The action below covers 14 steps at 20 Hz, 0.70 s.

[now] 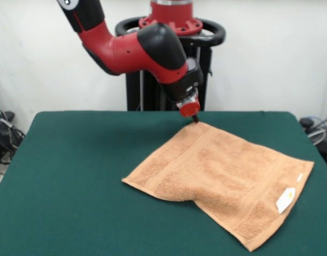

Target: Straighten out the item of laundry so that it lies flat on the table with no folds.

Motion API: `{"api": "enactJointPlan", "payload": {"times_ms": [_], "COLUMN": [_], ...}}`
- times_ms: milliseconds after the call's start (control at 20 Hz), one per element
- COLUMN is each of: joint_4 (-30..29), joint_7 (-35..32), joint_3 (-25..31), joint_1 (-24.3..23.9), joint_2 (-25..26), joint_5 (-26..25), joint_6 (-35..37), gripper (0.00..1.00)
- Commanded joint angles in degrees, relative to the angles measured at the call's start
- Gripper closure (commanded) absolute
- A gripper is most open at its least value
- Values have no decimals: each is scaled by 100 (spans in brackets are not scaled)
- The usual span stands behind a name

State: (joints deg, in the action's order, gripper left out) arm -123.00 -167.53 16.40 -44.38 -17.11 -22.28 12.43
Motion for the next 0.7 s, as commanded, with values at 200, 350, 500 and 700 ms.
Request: {"api": "enactJointPlan", "payload": {"times_ms": [200, 350, 500, 700], "joint_4": [-64, -37, 18, 41], "joint_7": [118, 4, -89, -248], "joint_3": [-310, -417, -394, -475], "joint_1": [-413, -345, -213, 263], "joint_2": [633, 772, 747, 362], "joint_5": [-383, -546, -524, -365], "joint_6": [-412, -829, -921, -1003], "gripper": [100, 100, 100, 0]}}
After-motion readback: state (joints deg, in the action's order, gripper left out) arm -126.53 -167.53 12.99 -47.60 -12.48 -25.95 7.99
